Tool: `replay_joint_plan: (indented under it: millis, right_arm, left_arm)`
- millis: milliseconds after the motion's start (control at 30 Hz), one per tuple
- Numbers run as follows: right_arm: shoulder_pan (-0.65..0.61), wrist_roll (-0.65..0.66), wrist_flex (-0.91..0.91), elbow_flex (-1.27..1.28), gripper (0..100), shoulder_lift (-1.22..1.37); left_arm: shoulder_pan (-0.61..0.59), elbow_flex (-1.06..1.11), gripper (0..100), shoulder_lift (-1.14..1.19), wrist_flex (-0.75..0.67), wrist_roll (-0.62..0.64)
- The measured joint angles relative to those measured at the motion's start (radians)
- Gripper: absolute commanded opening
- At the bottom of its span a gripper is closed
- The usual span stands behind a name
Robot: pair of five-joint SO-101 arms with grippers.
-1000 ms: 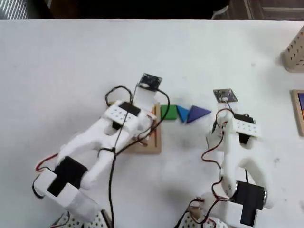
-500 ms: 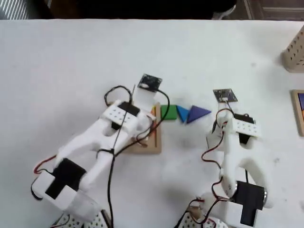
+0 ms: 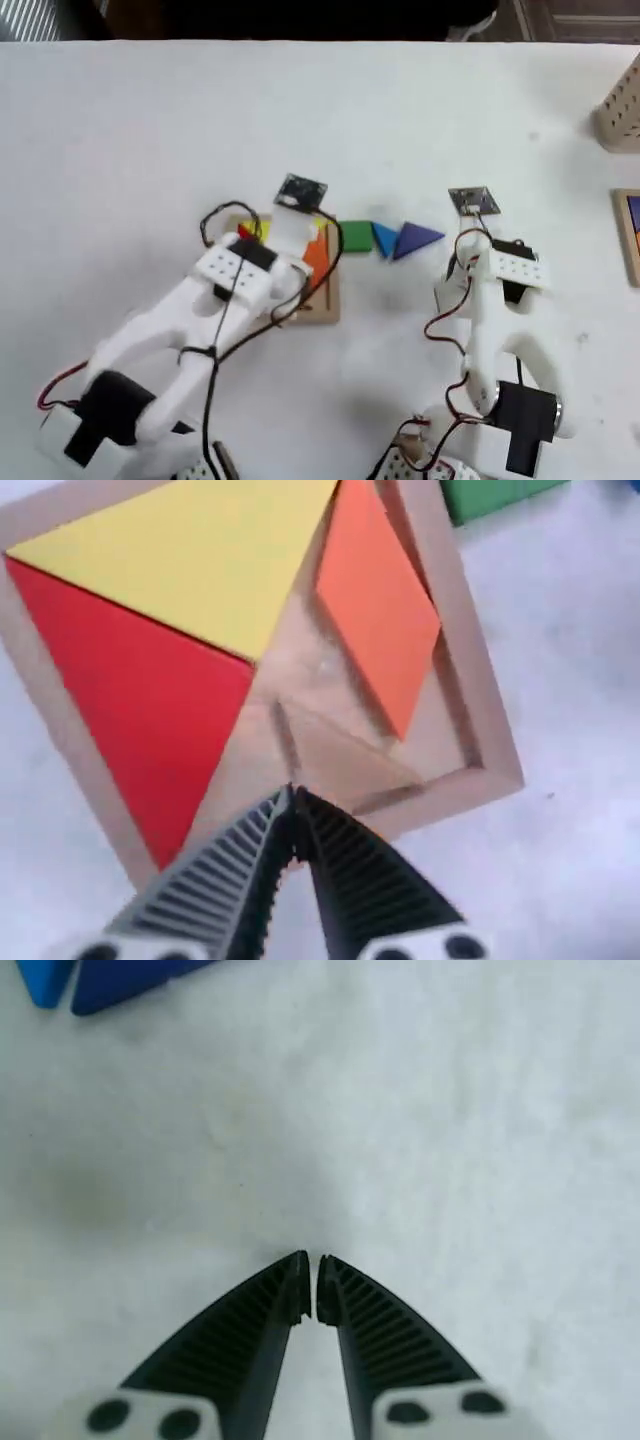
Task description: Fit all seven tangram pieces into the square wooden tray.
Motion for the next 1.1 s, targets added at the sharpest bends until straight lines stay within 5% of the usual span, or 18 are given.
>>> replay_joint_plan:
  millis: [367, 1100]
  right_arm:
    - [0.0, 0.0, 0.0, 0.0, 2.4, 0.0]
    - [0.0, 0.0, 0.0, 0.0, 2.4, 0.0]
  left_arm:
    - [0.009, 0.064, 2, 0.015, -0.153, 0.005]
    - [0.003, -0.282, 2, 0.359, -0.12, 0.031]
